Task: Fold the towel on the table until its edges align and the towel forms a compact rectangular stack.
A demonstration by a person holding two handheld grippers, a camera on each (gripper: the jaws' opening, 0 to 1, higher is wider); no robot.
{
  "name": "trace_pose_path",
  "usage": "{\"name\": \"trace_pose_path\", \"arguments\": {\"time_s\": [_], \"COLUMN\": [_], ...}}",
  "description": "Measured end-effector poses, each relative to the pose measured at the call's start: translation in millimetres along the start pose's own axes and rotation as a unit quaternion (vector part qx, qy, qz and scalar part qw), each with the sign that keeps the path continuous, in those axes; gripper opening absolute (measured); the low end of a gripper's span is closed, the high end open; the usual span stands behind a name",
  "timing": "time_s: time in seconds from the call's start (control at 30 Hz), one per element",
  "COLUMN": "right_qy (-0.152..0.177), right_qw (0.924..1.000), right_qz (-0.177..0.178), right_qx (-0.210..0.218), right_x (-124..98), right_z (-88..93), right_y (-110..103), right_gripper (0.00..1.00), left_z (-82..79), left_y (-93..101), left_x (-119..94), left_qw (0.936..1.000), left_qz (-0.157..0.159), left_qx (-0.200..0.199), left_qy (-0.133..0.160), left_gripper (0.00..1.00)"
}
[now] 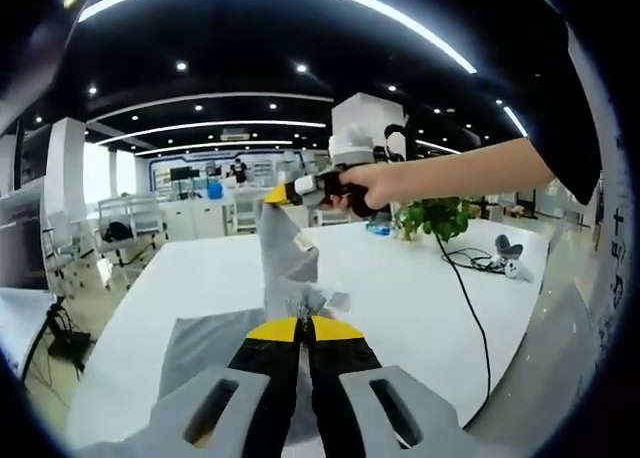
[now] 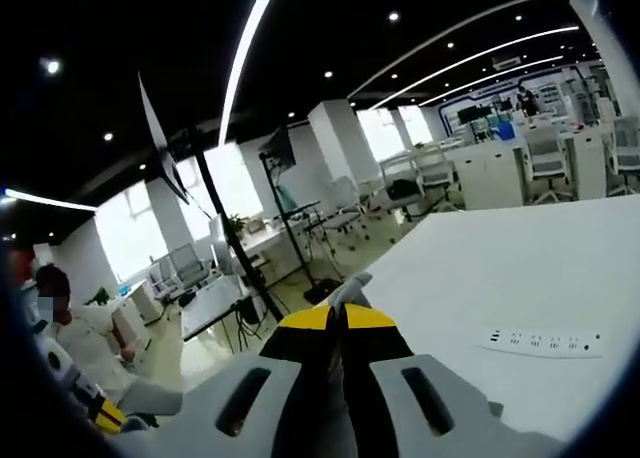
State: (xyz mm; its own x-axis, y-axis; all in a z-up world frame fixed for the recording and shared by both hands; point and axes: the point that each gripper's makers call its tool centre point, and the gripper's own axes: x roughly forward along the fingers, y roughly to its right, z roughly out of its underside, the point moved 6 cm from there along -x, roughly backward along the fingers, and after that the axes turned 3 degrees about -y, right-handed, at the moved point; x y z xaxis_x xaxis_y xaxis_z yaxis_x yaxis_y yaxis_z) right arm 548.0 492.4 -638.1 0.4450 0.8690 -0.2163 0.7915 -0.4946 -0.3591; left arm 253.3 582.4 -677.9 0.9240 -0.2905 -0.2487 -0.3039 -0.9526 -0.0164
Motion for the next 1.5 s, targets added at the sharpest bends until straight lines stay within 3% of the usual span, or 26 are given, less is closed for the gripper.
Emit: {"name": "trace_pose_path", "arguments": {"time_s": [0.4,0.63,1.0,1.23,1.3,1.5], "right_qy": [-0.010,-0.024,-0.076,-0.107,-0.117,-0.137], "right_qw": [0.9998,0.9995,0.9970,0.9941,0.9929,0.9899], "right_qz": [-0.016,-0.017,0.000,0.015,0.018,0.031], "right_qx": [-0.007,-0.008,0.009,0.005,0.005,-0.019], "right_x": [29,51,107,151,164,198], "right_z": [6.1,20.1,66.3,97.6,106.9,132.2], "right_y": [-21,-26,-20,-18,-18,-17], "right_gripper": [0.00,0.00,0.01,0.01,0.01,0.01], "left_z": [14.0,27.9,73.4,97.8,109.3,128.9], "left_y": [-19.4,-34.2,-63.8,-85.8,-93.9,-112.5], "left_x": [-14,-20,-19,-15,-12,-11], "left_qw": [0.9977,0.9931,0.9794,0.9668,0.9604,0.9492], "left_qz": [-0.045,-0.086,-0.144,-0.178,-0.188,-0.206], "left_qx": [-0.050,-0.078,-0.141,-0.183,-0.206,-0.238], "left_qy": [0.014,0.015,-0.001,-0.006,-0.010,-0.009], "left_gripper": [0.02,0.02,0.02,0.02,0.03,0.03]}}
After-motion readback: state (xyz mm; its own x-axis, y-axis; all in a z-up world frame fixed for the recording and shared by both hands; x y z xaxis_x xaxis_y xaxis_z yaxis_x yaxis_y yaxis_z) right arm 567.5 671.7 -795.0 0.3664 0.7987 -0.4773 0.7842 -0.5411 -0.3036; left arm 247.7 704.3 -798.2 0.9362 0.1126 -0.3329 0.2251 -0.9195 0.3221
